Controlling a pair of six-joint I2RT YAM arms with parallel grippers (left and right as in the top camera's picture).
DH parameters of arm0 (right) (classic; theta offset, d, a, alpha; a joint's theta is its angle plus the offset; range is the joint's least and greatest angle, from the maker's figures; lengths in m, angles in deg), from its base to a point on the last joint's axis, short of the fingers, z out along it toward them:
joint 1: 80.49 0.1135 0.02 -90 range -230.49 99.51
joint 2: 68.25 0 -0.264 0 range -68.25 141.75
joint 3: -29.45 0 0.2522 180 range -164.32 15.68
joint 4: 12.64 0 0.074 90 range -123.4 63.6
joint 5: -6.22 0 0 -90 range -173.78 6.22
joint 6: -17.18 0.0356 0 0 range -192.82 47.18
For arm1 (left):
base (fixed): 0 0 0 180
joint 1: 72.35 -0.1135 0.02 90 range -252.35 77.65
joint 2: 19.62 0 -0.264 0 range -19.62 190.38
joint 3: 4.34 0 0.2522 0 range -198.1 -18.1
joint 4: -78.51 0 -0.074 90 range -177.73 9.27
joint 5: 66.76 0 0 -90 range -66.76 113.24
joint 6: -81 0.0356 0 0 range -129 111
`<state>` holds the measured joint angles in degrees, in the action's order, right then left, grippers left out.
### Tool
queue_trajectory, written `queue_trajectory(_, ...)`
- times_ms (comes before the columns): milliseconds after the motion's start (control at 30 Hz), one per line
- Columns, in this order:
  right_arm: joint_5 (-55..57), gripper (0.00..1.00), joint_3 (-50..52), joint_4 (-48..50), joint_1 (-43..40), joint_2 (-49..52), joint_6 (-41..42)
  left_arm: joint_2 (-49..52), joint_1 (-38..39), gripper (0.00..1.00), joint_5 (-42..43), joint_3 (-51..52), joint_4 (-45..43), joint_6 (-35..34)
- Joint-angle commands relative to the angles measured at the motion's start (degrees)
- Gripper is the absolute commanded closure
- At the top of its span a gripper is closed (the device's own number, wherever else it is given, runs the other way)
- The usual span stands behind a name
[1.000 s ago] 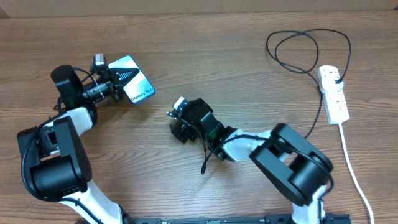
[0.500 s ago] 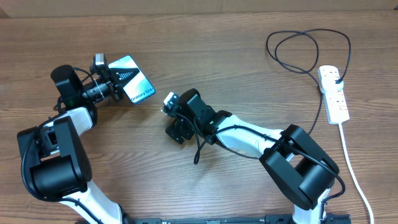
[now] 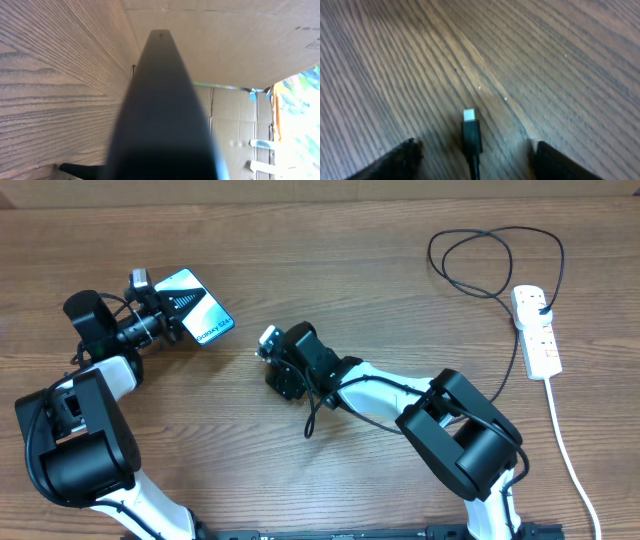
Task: Plug charger to phone and switch on socket
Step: 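Lower the right gripper onto the black cable's USB-C plug and grasp it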
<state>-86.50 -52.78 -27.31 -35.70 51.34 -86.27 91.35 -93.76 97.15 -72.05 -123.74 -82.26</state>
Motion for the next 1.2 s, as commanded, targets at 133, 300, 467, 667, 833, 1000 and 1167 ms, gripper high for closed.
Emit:
queue_trajectory(133, 1.4, 0.44, -1.0, 0.3, -1.1, 1.8, 0.0, 0.3, 0.0, 0.96, 1.7, -1.8, -0.7, 1.5)
queue_trajectory(300, 1.4, 0.56, -1.0, 0.3, -1.1, 2.1, 0.0, 0.3, 0.0, 0.96, 2.1, -1.8, -0.7, 1.5)
queue_trajectory(467, 1.3, 0.64, -1.0, -0.5, -1.1, 2.1, 0.0, 0.3, 0.0, 0.96, 2.2, -1.8, -0.7, 1.5)
queue_trajectory(667, 1.3, 0.64, -1.0, -2.5, -1.1, 2.1, 0.0, 0.3, 0.0, 0.96, 2.1, -1.8, -0.7, 1.5)
queue_trajectory(833, 1.3, 0.63, -1.0, -3.0, -1.1, 2.1, -0.1, 0.3, 0.0, 0.96, 2.2, -1.8, -0.7, 1.5)
queue_trajectory(1000, 1.3, 0.59, -1.0, -4.2, -1.1, 2.1, -0.3, 0.3, 0.0, 0.96, 2.3, -1.8, -0.7, 1.5)
queue_trajectory(1167, 1.3, 0.6, -1.0, -5.3, -1.1, 2.1, -0.3, 0.3, 0.0, 0.96, 2.2, -1.8, -0.7, 1.5)
